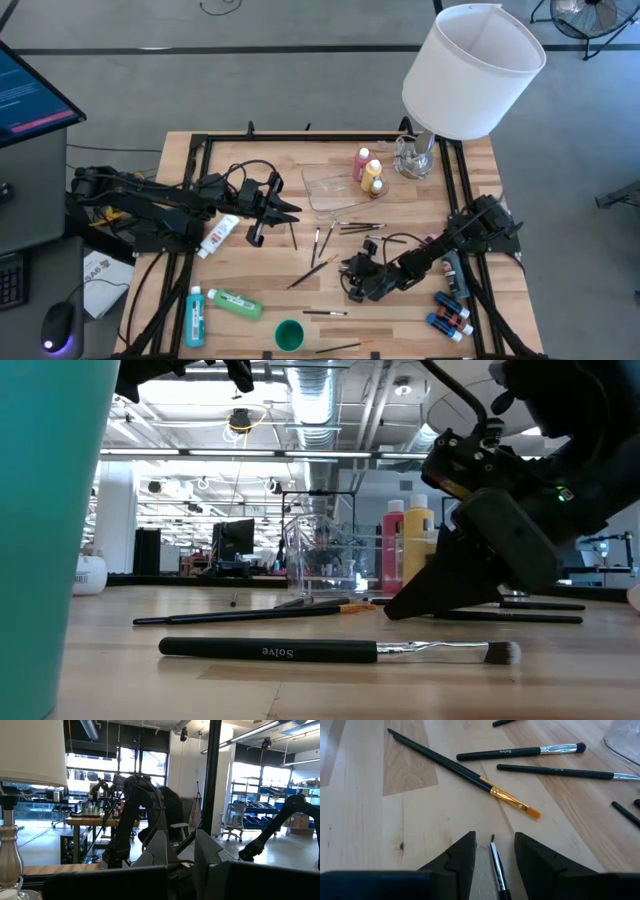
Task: Pick & Place Paint Supplies
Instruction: Put the silver paintbrush into the green cup
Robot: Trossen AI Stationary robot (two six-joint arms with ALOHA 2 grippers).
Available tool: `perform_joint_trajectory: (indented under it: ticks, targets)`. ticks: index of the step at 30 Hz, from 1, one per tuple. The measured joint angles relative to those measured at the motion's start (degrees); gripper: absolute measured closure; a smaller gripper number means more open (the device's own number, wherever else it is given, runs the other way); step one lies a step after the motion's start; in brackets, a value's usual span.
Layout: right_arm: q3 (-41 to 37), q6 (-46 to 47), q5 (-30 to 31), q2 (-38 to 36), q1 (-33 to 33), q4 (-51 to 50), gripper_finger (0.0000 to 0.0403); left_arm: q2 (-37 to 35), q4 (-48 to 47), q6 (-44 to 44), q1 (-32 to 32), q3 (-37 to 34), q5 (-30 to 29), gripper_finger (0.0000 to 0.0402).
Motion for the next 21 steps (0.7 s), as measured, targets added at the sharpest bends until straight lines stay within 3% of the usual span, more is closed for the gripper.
perform_joint_trajectory:
  ticks: [10, 19, 21]
  targets:
    - [0.1, 3.7, -0.5, 0.0, 0.1, -2.3, 0.0295, 0.0, 0.0, 0.0, 0.0, 0.0, 0.0, 0.0401]
    - [0.1, 7.4, -0.3, -0.2, 0.1, -5.8, 0.0389, 0.0, 0.0, 0.0, 0.0, 0.0, 0.0, 0.0401]
    - [0.1, 7.5, -0.2, -0.2, 0.1, -5.8, 0.0393, 0.0, 0.0, 0.0, 0.0, 0.0, 0.0, 0.0401]
